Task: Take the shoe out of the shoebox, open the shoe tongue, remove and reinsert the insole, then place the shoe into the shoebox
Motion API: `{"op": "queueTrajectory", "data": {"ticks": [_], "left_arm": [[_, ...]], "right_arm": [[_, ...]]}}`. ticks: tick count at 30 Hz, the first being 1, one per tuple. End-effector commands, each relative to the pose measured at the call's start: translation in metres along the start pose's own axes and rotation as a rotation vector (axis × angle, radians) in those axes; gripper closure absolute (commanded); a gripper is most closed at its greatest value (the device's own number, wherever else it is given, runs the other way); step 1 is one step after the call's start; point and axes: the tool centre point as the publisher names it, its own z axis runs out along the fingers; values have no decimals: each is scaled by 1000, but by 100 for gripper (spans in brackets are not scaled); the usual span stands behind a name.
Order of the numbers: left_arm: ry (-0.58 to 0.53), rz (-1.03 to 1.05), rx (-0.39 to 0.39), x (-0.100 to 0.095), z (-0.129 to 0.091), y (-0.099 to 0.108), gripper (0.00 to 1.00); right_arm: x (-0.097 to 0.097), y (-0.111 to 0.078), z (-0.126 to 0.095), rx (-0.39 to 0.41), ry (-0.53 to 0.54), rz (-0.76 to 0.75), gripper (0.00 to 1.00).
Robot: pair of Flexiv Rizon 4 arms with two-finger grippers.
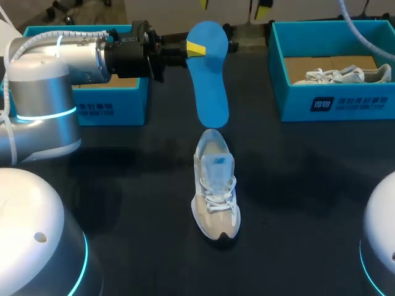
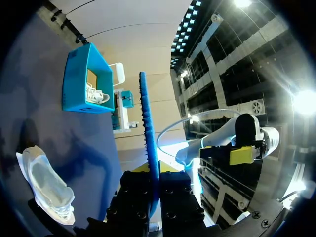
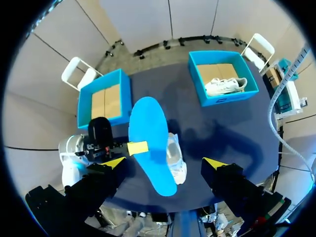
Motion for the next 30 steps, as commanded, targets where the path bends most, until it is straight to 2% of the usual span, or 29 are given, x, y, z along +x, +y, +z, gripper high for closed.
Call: {"op": "queueTrajectory", "data": {"ticks": [1, 13, 16, 19, 22, 30], "left_arm": [[-3, 0, 1, 0, -1, 1, 100], [-3, 0, 1, 0, -1, 1, 100], [-3, 0, 1, 0, -1, 1, 100], [-3, 0, 1, 0, -1, 1, 100], [-3, 0, 1, 0, -1, 1, 100], [-3, 0, 1, 0, -1, 1, 100]], "right_arm": [[-12, 1, 4, 2, 150, 19, 0], [-27, 7, 7, 0, 387, 107, 0], [-31, 9, 8, 19, 497, 137, 0], [-31, 11, 5, 16, 564, 94, 0], [-29, 12, 3, 22, 710, 57, 0], [-27, 14, 3, 15, 896, -42, 0]]}}
